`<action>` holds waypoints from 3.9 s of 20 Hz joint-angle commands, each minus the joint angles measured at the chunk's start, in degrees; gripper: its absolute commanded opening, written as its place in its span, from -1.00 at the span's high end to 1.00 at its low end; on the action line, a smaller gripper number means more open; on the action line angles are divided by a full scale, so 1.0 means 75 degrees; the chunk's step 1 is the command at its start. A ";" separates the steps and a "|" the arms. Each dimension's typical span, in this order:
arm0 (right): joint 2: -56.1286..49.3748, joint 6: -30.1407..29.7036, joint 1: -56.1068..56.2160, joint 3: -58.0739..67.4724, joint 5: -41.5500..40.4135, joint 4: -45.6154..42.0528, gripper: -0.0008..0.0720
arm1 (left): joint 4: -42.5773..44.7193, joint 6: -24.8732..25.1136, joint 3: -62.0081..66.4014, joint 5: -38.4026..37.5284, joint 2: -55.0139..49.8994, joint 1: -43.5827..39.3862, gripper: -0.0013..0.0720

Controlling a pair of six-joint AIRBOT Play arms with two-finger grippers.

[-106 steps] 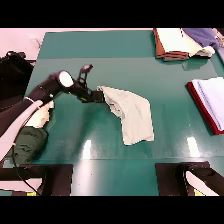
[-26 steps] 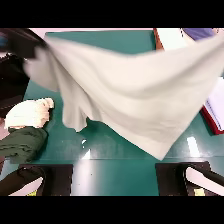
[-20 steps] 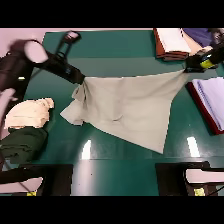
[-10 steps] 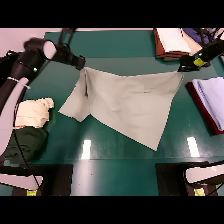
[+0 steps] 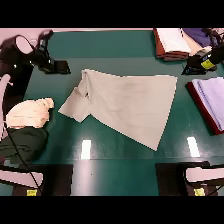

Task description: Fold the shirts.

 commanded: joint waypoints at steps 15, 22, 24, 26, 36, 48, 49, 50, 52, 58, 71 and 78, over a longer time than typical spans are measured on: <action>0.2145 -0.0003 -0.0015 -0.3474 -0.1227 0.0041 0.30 | -0.2524 0.0513 -0.2328 0.2923 -0.0396 -0.0495 0.89; 0.2541 -0.0003 -0.0020 -0.3474 -0.1215 0.0041 0.30 | -0.0425 -0.0294 0.0038 0.2640 -0.0391 0.0227 -0.29; 0.2570 -0.0003 -0.0020 -0.3474 -0.1198 0.0041 0.30 | -0.0434 -0.0358 0.0283 0.1393 -0.0391 0.0746 -0.50; 0.2570 -0.0003 -0.0017 -0.3474 -0.1204 0.0044 0.30 | -0.0513 -0.0003 0.0204 -0.0052 -0.0385 0.1317 -0.36; 0.2570 -0.0003 -0.0012 -0.3474 -0.1221 0.0052 0.30 | -0.0976 0.0740 -0.2984 -0.0673 -0.0146 0.2078 -0.36; 0.2570 -0.0003 -0.0012 -0.3474 -0.1198 0.0052 0.30 | -0.1078 0.1037 -0.3168 -0.0909 -0.0154 0.1413 -0.30; 0.2570 -0.0003 -0.0012 -0.3474 -0.1198 0.0052 0.30 | -0.1070 0.1043 -0.3168 -0.1035 -0.0154 0.1370 0.06; 0.2570 -0.0003 -0.0012 -0.3474 -0.1198 0.0052 0.30 | -0.1087 0.1043 -0.3168 -0.1160 -0.0154 0.1355 0.29; 0.2570 -0.0003 -0.0012 -0.3471 -0.1201 0.0052 0.31 | -0.1099 0.1049 -0.3165 -0.1352 -0.0111 0.1355 0.90; 0.2570 -0.0006 -0.0012 -0.2702 -0.1011 0.0050 0.31 | -0.0906 0.1032 -0.3241 -0.1856 0.1617 0.1268 0.90; 0.2567 -0.0119 -0.0012 -0.2017 -0.1017 0.0038 0.31 | -0.2655 0.0297 -0.7291 -0.2457 0.5817 -0.0358 -0.39; 0.2570 -0.0149 -0.0012 -0.2017 -0.0997 0.0052 0.31 | -0.0119 -0.0577 -0.7268 -0.0102 0.5432 0.0778 -0.39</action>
